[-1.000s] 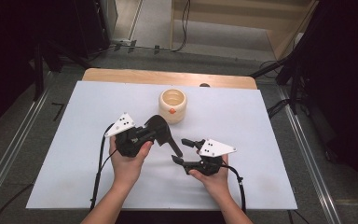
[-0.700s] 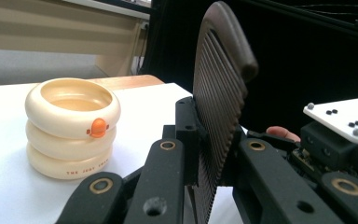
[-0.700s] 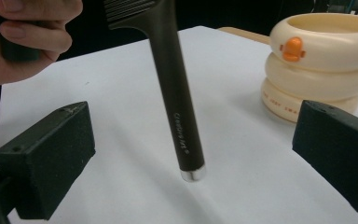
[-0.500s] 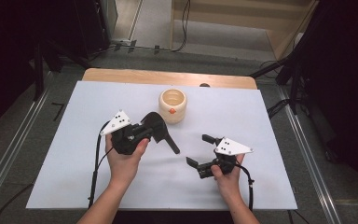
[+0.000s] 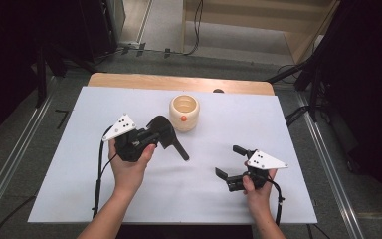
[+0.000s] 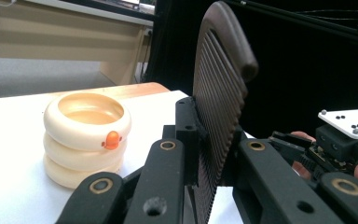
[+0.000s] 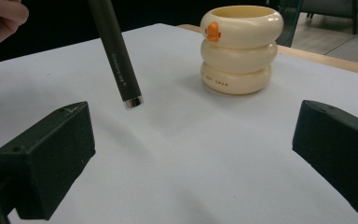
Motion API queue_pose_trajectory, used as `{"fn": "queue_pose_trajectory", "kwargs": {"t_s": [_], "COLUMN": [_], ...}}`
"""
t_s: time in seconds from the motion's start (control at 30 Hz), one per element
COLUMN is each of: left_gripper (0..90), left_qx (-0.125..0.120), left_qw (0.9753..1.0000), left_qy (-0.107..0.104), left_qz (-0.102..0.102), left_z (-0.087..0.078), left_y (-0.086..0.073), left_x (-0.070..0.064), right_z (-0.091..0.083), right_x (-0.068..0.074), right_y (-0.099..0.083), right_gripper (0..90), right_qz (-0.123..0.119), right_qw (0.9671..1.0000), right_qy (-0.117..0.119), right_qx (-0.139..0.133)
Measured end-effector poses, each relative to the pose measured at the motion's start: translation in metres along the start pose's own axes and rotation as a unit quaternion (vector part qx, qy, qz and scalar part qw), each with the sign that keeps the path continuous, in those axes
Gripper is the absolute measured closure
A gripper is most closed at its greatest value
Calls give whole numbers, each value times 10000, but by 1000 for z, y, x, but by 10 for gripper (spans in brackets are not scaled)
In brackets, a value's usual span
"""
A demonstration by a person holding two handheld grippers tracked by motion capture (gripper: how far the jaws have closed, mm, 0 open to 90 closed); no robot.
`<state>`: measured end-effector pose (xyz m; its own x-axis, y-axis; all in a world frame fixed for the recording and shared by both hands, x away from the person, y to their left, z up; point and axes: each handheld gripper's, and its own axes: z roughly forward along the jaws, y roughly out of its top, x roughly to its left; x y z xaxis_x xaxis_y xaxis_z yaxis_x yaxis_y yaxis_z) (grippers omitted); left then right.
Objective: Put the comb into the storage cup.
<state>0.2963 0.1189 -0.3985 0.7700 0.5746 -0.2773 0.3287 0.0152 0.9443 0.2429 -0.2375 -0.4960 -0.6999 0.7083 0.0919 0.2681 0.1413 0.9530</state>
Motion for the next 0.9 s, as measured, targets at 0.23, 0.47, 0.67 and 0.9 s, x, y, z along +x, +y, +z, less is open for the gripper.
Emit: {"fn": "queue_pose_trajectory", "kwargs": {"t_s": [0.23,0.47,0.67,0.9], "left_gripper": [841,841,841,841], "left_qx": [-35,-68,-92,-161], "left_qw": [10000,10000,9999,9997], "left_qy": [13,34,40,64], "left_qz": [26,63,127,145], "left_z": [0,0,1,1], "left_y": [6,13,20,27], "left_x": [4,7,9,13], "right_z": [-19,-33,-42,-53], "right_x": [-9,-14,-17,-22], "right_y": [-7,-11,-14,-19], "right_gripper": [0,0,0,0], "right_qz": [51,53,62,95], "right_qw": [9997,9994,9991,9985], "right_qy": [-220,-334,-424,-530], "right_qx": [-10,-8,-2,27]}}
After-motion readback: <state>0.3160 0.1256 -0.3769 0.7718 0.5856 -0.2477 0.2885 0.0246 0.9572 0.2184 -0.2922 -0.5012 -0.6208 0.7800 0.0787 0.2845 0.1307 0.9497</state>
